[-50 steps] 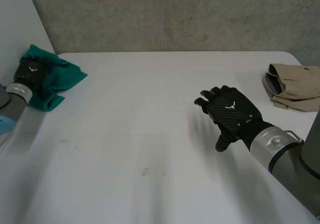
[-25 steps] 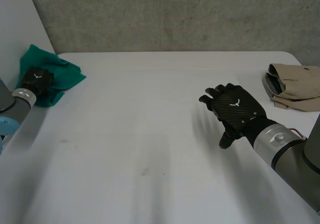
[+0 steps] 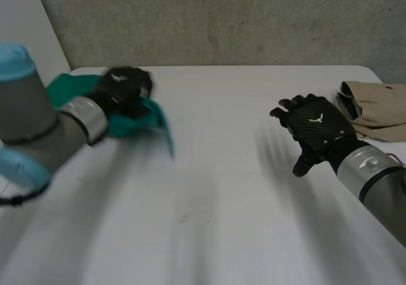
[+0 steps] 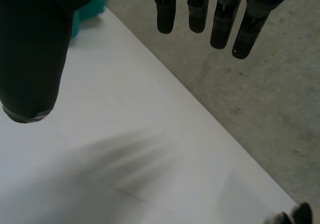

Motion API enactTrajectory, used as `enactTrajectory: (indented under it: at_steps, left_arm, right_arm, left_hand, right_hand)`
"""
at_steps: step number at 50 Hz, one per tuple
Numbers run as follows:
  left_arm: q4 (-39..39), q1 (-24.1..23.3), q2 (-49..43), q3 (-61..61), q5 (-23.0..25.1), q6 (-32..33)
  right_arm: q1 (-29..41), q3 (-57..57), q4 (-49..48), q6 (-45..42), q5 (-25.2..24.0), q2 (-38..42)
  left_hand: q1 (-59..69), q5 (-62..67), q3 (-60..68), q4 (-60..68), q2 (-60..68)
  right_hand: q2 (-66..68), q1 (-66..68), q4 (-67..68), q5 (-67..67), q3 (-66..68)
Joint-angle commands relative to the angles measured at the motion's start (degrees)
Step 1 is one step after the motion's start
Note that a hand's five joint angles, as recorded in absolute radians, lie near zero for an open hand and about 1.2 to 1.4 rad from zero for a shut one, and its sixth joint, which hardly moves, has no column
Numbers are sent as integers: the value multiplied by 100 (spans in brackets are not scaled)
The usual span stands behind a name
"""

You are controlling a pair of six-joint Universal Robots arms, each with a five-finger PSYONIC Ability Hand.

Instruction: Fold the laundry.

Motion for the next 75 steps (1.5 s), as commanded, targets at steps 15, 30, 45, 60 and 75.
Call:
enactTrajectory:
  at_steps: [15,30,45,60,75]
  left_arm:
    - [348,-790,1098,-1176,1,-998]
    - [260,907,-579,-166,-262,2191]
    - [181,1813,-2012,1153,-456,3028]
    - [260,1725,-2848,1839,-447,3054]
    - [655,1224,-1979,1066,-508,2984]
  right_arm:
    - [-62,-17,96,33,13,-96]
    - [789,-35,1749,903,-14,-43]
    - [1844,625,580,833,539,949]
    - [1819,704,-431,385,1446,1179]
    - [1433,555,-238,-237,1419,188]
  left_hand:
    - [-5443,-5372,-5741,-5777,-5766]
    - [-5376,-5305,-5674,-5709,-5698]
    - [-5292,-5221,-5590,-5625,-5614]
    - [-234,-163,-532,-568,-557]
    - [1468,1539,1170,1135,1146]
  right_hand:
    - [-251,-154,-337,-412,-227]
    - [-251,-154,-337,-412,-227]
    - [-251,-154,-337,-412,-227]
    - [6749,6846,6663,6588,6773]
    - [6749,6846,6663,6588,6773]
